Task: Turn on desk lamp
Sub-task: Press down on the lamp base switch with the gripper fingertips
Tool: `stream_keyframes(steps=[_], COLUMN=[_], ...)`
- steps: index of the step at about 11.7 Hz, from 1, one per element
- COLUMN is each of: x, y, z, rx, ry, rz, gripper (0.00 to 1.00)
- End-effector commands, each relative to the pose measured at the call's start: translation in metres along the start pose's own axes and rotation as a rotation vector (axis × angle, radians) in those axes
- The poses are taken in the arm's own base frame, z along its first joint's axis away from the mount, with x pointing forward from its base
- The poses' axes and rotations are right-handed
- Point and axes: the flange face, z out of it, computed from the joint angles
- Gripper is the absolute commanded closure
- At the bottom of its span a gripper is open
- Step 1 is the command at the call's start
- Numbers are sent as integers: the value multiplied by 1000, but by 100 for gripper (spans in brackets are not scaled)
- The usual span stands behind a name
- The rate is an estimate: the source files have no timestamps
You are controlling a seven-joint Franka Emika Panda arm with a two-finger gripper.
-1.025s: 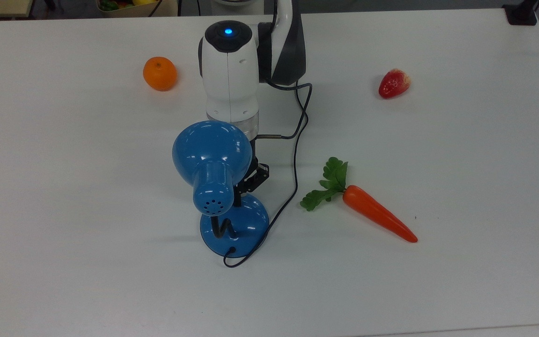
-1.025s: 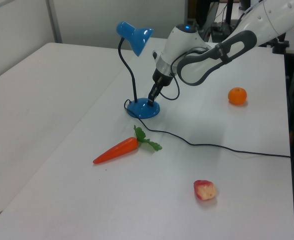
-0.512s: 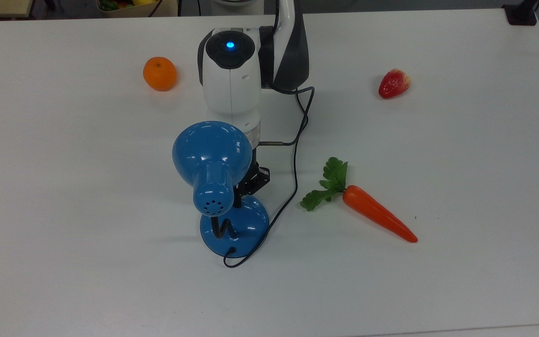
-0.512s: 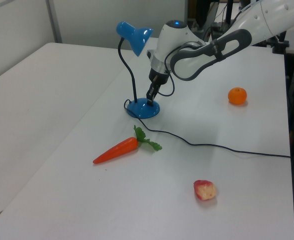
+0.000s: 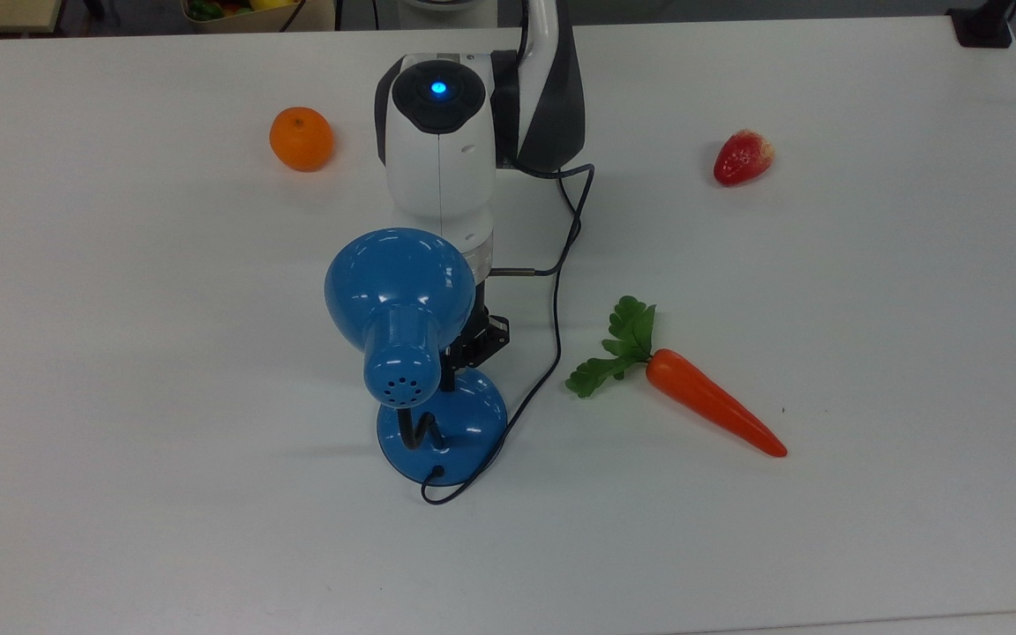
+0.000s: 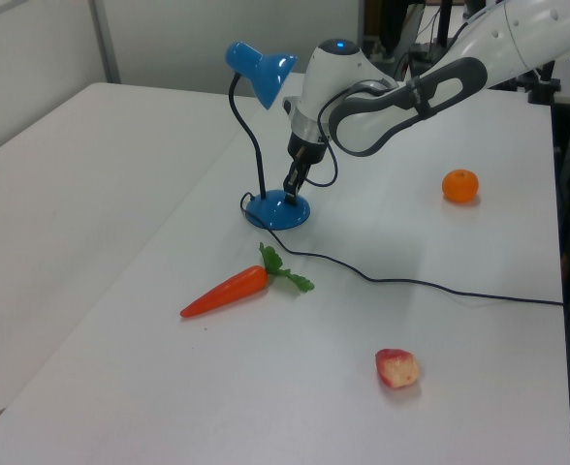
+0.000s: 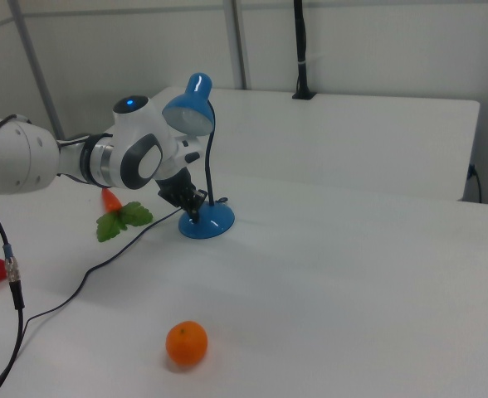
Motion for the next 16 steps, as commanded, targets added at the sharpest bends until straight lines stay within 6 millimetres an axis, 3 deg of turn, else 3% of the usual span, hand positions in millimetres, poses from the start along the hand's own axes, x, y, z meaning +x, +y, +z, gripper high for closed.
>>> stream_keyframes(steps=[1,8,12,16], x=[-12,0,2,-14], y=[2,14,15,23], z=[49,11,4,-45], rx=[-36,-20,-18,0], ry=[-64,-19,-12,-4], rz=[11,49,53,71], gripper=[98,99,99,98])
